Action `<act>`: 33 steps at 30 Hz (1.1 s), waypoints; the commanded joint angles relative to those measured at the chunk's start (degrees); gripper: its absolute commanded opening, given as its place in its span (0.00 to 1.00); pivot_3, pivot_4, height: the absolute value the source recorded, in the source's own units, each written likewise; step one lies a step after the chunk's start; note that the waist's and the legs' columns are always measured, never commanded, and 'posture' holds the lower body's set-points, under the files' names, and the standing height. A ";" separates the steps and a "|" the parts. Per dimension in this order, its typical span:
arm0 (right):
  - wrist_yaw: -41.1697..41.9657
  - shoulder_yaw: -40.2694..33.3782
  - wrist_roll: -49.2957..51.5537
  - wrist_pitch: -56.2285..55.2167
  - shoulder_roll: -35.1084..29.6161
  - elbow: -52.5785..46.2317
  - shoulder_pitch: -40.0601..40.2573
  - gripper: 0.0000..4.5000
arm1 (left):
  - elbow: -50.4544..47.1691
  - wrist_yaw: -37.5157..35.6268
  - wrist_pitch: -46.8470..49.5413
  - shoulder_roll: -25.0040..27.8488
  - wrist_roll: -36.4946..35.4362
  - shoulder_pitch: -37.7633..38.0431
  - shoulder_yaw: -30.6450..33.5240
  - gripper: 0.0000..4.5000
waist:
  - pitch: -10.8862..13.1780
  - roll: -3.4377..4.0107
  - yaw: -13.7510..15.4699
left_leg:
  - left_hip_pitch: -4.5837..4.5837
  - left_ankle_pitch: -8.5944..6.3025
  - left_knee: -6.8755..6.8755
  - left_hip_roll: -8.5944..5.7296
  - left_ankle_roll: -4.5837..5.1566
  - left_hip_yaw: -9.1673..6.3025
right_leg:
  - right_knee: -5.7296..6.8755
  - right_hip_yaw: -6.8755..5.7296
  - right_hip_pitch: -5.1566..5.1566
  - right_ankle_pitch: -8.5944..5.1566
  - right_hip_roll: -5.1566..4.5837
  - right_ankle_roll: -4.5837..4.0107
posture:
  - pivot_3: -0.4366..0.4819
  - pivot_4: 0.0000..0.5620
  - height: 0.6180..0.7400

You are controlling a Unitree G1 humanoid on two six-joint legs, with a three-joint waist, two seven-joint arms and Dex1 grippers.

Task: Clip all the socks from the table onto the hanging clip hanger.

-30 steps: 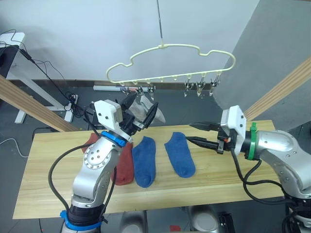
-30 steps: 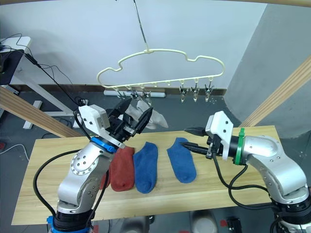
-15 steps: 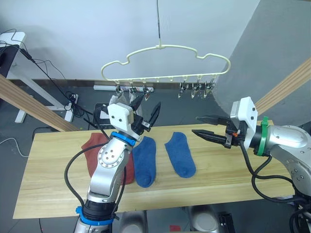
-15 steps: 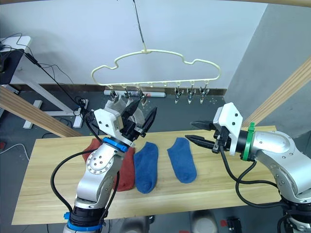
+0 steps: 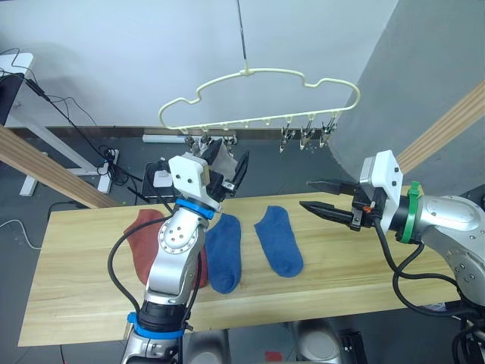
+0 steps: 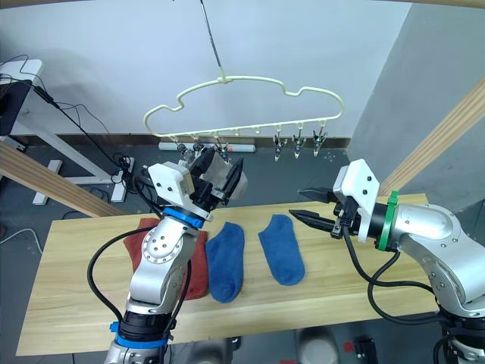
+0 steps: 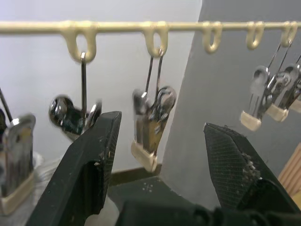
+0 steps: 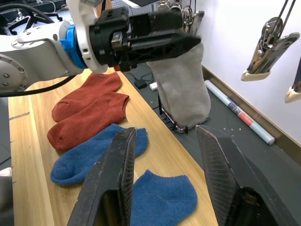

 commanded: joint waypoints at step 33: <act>0.10 -2.82 6.48 0.69 -3.63 -0.32 -0.68 0.46 | -5.70 7.42 1.87 -4.51 7.84 1.38 -1.44 0.51 | 0.00 0.00 -0.14 | -0.04 0.02 0.07 0.00 0.03 0.02 | 0.10 0.02 -0.04 0.01 0.01 0.00 | 0.11 0.60 1.00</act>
